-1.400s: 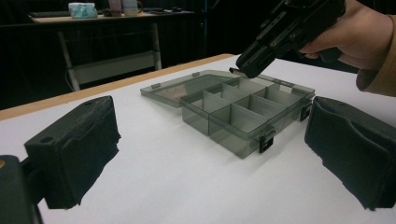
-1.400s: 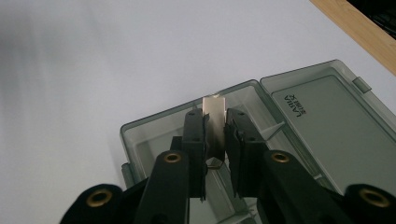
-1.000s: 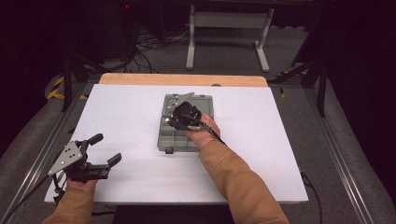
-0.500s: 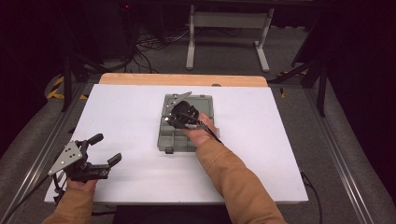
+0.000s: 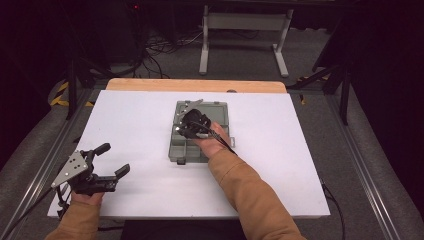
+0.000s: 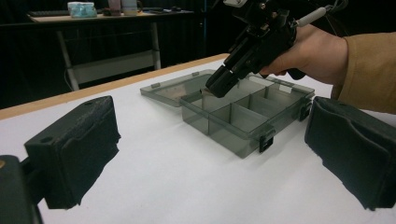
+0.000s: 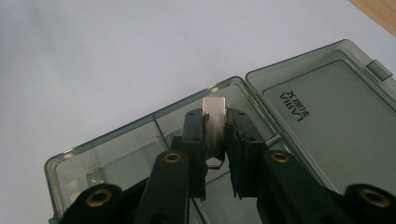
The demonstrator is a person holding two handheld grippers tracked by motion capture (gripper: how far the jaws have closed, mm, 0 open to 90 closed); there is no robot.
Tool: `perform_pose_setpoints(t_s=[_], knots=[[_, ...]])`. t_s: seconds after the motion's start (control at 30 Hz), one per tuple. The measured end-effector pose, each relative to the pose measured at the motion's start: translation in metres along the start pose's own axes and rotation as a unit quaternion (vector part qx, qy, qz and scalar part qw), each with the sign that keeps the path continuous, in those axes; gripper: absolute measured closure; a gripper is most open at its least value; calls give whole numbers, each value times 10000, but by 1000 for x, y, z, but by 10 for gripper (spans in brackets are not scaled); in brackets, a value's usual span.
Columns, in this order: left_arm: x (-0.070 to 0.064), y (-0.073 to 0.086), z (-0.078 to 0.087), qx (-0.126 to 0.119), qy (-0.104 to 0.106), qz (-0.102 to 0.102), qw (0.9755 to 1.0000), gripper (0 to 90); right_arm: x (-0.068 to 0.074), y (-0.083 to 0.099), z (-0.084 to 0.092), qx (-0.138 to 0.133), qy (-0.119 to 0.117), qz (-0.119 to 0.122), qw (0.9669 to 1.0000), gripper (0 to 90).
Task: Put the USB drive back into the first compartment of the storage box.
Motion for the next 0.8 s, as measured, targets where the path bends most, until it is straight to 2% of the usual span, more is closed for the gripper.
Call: perform_pose_setpoints(t_s=[0.8], knots=[[0,0,0,-4,5,-3,10000,36,1,6,-8,129,-38,-38,9999,785]])
Point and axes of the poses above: each handheld gripper's, and its own axes: z roughly backward along the jaws, y roughly out of its underside, x roughly to its left, the point moved 7 cm from there along -z, roughly forward along the jaws, and after that the axes turned 14 degrees about -x, right-handed, at the moved point
